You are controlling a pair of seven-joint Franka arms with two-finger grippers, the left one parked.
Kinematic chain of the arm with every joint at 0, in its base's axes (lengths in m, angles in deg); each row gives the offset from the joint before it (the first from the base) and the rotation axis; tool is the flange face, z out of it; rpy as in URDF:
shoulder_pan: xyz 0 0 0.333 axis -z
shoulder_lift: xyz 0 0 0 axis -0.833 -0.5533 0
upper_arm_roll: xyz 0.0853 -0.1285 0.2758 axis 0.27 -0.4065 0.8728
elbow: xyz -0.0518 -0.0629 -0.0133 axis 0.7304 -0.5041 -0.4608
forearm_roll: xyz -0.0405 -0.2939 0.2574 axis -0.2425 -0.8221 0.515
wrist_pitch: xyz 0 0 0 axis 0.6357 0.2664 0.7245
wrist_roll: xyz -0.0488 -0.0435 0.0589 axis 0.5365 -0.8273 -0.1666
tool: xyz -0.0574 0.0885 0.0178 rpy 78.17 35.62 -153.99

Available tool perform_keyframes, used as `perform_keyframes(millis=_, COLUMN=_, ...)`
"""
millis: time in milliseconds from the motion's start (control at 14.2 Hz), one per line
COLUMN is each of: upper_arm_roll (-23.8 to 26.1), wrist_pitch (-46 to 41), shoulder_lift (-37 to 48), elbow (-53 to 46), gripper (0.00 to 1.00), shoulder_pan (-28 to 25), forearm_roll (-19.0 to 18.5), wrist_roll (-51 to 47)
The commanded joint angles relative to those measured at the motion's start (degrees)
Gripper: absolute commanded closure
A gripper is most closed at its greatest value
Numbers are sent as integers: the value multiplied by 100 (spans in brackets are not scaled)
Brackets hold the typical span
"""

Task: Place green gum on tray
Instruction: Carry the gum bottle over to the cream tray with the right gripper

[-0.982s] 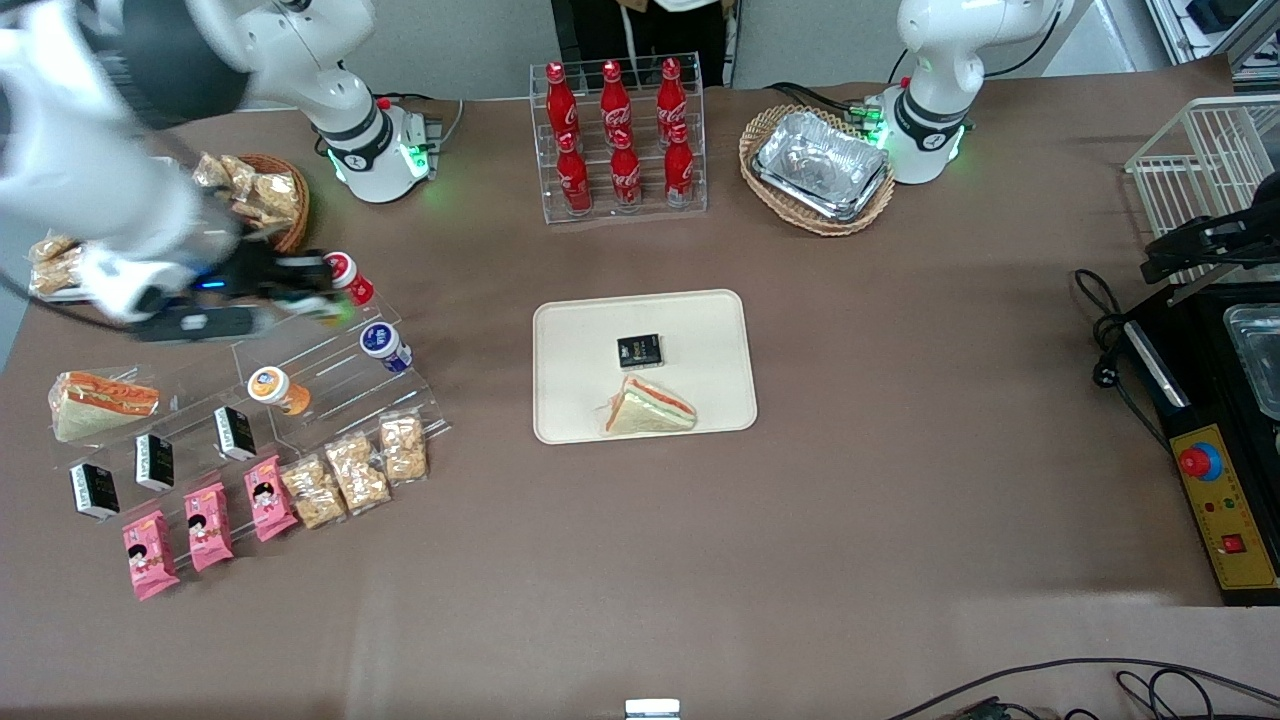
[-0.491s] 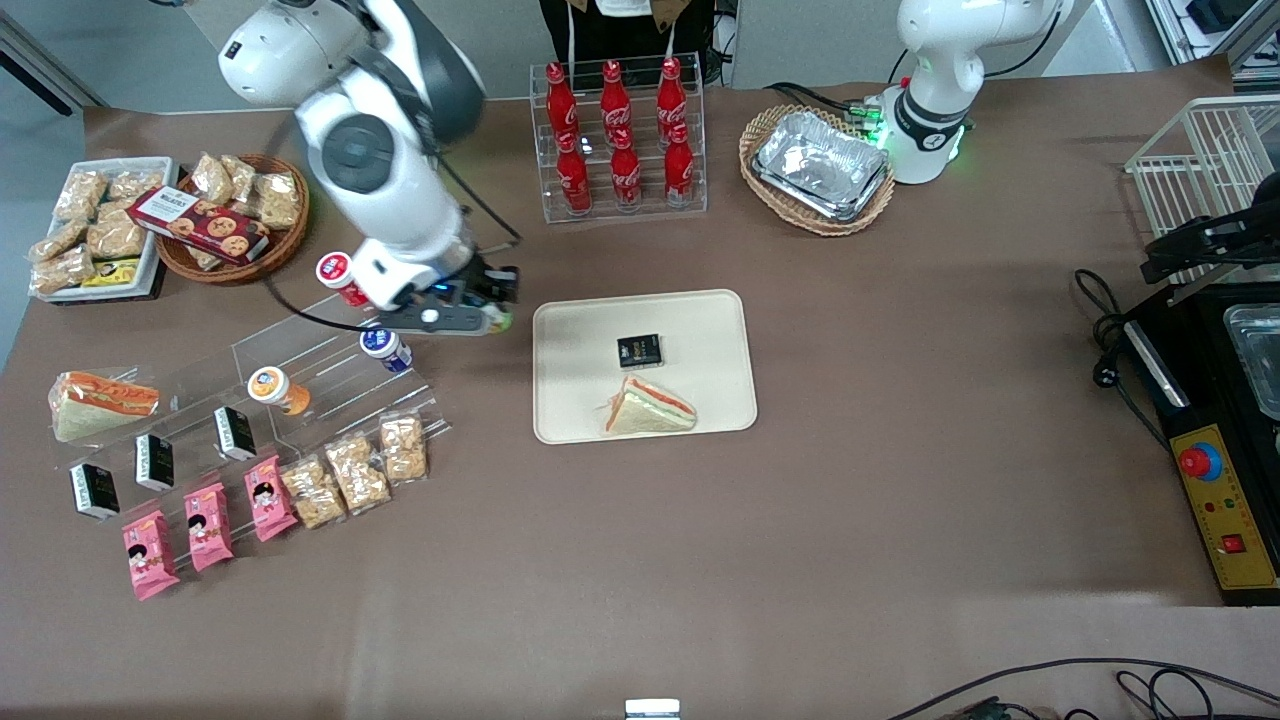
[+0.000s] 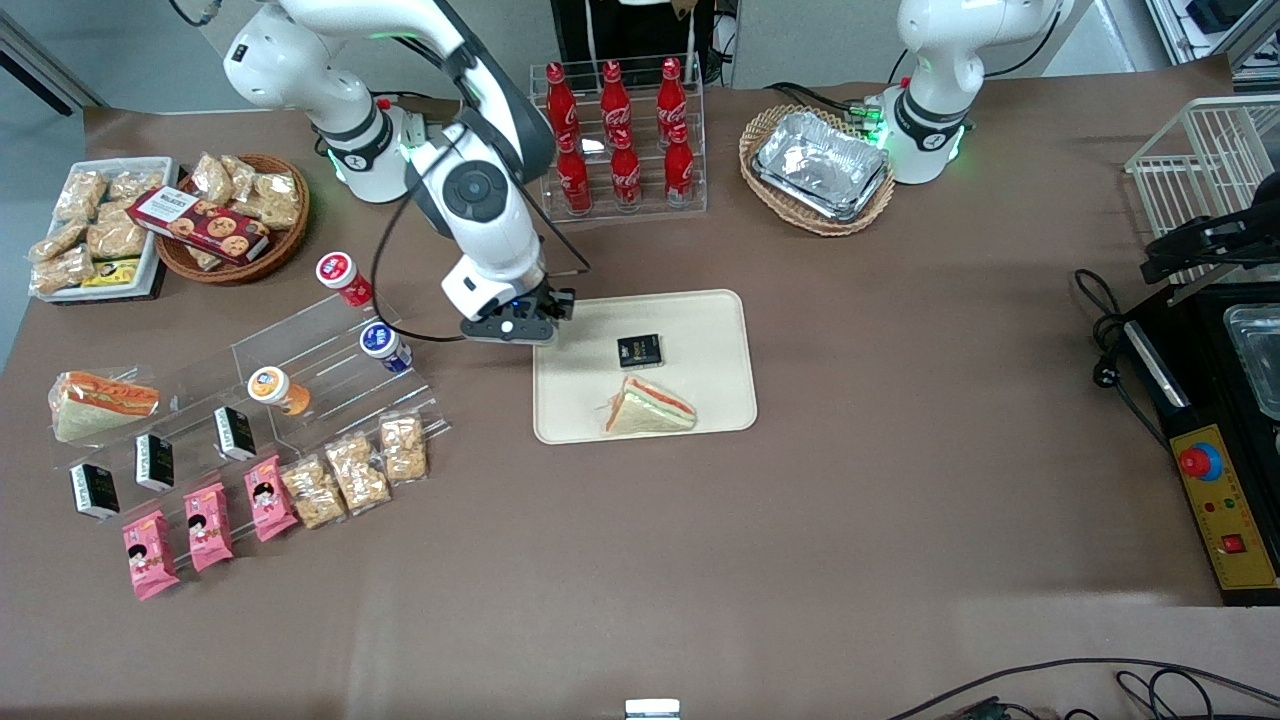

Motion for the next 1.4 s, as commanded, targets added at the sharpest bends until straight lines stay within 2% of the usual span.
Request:
perform_keyframes(millis=0, upper_arm_roll=-77, wrist_pitch=735, shoulder_lift=-710, elbow=-33, gripper=62, shoulder_pan=-351, forearm_roll=701, wrist_roll=-19)
perform_keyframes(millis=491, upper_arm_roll=-77, wrist_pitch=1054, shoulder_lift=-1055, elbow=-33, gripper=61, shoulder_pan=-484, forearm_roll=781, wrist_roll=-10)
perform_keyframes(millis=561, upper_arm_roll=-77, wrist_pitch=1054, shoulder_lift=-1073, elbow=-33, gripper=48, shoulder_pan=-484, forearm_roll=789, wrist_roll=-10)
perform_keyframes(millis=632, upper_arm_roll=-77, wrist_pitch=1054, shoulder_lift=-1073, elbow=-33, gripper=2, shoulder_pan=-484, forearm_roll=842, wrist_roll=-19)
perform_keyframes(millis=772, upper_arm_roll=-77, wrist_pitch=1054, shoulder_lift=-1073, elbow=-42, gripper=0, shoulder_pan=-493, forearm_roll=965, wrist_roll=-10)
perform_keyframes(millis=1123, upper_arm_roll=-129, wrist_pitch=896, shoulder_lift=-872, elbow=-68, gripper=0, shoulder_pan=-405, forearm_roll=957, wrist_roll=200)
perform_keyframes(millis=1333, upper_arm_roll=-445, wrist_pitch=117, shoulder_lift=-223, elbow=-103, gripper=0, shoulder_pan=-11, forearm_roll=939, wrist_roll=1155)
